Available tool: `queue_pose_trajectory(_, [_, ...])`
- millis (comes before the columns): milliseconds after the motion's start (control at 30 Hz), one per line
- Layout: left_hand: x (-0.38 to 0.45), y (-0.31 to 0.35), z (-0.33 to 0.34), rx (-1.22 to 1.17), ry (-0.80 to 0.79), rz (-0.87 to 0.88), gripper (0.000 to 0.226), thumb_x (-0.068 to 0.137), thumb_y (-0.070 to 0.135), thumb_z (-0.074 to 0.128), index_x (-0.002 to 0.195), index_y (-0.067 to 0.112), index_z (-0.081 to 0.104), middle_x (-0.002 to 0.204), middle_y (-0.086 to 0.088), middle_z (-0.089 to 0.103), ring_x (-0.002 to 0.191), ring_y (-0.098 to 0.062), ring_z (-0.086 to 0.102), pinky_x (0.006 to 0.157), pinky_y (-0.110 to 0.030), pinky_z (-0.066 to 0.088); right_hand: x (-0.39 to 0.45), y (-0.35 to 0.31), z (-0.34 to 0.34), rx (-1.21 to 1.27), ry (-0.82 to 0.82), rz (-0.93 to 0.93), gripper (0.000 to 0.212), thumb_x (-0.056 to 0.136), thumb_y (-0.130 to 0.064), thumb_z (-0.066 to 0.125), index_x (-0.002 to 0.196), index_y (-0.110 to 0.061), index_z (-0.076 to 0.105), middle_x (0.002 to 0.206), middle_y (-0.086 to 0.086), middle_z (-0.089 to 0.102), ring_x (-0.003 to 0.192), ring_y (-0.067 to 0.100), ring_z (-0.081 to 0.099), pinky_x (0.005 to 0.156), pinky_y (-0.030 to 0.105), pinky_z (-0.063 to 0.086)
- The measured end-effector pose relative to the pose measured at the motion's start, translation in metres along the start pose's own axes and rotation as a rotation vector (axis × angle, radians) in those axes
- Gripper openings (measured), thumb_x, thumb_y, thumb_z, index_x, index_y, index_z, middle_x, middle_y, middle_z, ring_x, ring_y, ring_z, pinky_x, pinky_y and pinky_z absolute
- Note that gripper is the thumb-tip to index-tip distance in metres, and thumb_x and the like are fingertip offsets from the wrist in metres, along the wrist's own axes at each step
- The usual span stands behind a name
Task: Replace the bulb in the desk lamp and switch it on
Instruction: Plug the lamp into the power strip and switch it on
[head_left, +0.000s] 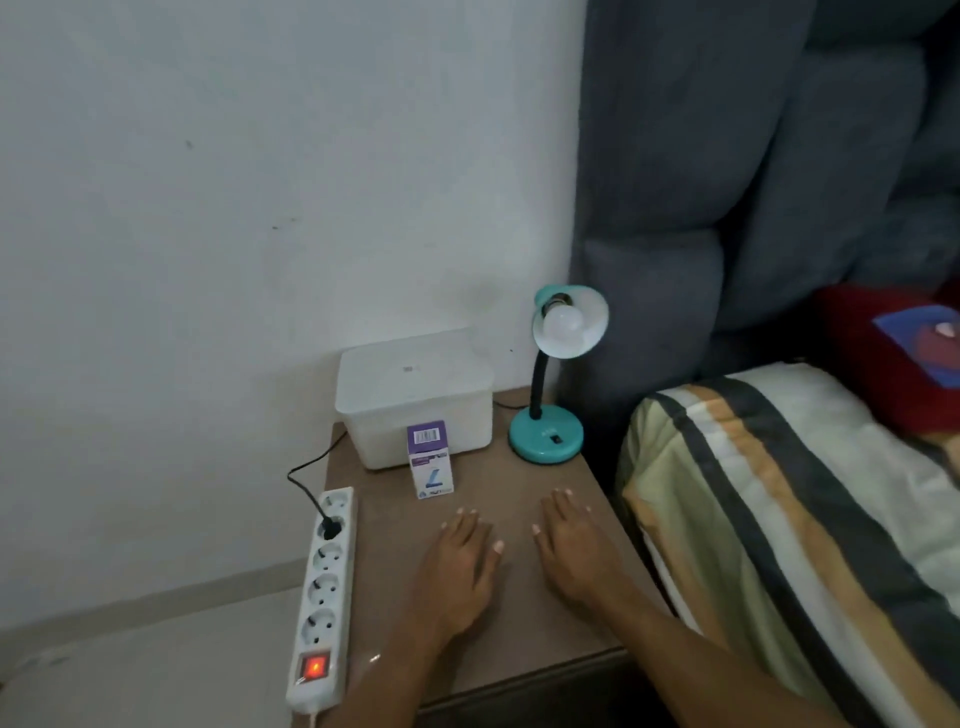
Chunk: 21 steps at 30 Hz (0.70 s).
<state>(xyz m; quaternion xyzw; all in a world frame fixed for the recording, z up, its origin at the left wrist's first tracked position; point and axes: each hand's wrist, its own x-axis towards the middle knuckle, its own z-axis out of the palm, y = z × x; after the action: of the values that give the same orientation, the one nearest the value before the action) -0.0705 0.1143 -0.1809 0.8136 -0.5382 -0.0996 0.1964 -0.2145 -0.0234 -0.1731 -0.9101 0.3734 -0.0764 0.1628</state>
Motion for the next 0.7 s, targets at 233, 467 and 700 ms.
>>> queue_pose_trajectory(233, [0.069, 0.026, 0.028, -0.007, -0.048, 0.077, 0.063, 0.108, 0.053, 0.023, 0.162, 0.020, 0.024, 0.172, -0.005, 0.013, 0.158, -0.012, -0.001, 0.127, -0.032, 0.000, 0.039, 0.055, 0.003, -0.032, 0.021, 0.028, 0.064, 0.105, -0.041, 0.029, 0.158, -0.007, 0.016, 0.167, 0.012, 0.013, 0.154, 0.024, 0.008, 0.123, 0.038, 0.004])
queue_pose_trajectory(467, [0.153, 0.010, 0.060, -0.004, 0.016, 0.100, 0.091, 0.093, 0.074, -0.008, 0.164, 0.019, 0.002, 0.172, 0.000, -0.009, 0.155, -0.008, -0.021, 0.123, -0.026, -0.015, 0.108, 0.069, 0.018, -0.088, 0.011, -0.011, 0.066, 0.095, -0.038, 0.035, 0.148, 0.002, 0.040, 0.153, 0.023, 0.042, 0.143, 0.034, 0.041, 0.116, 0.048, 0.027])
queue_pose_trajectory(700, [0.179, -0.003, 0.070, 0.008, 0.020, 0.164, 0.079, 0.100, 0.063, 0.004, 0.164, 0.016, 0.009, 0.168, 0.004, -0.003, 0.158, -0.011, -0.006, 0.130, -0.032, 0.001, 0.133, 0.082, 0.037, -0.018, 0.115, -0.070, 0.066, 0.097, -0.035, 0.029, 0.154, -0.003, 0.027, 0.158, 0.020, 0.033, 0.149, 0.031, 0.029, 0.119, 0.052, 0.028])
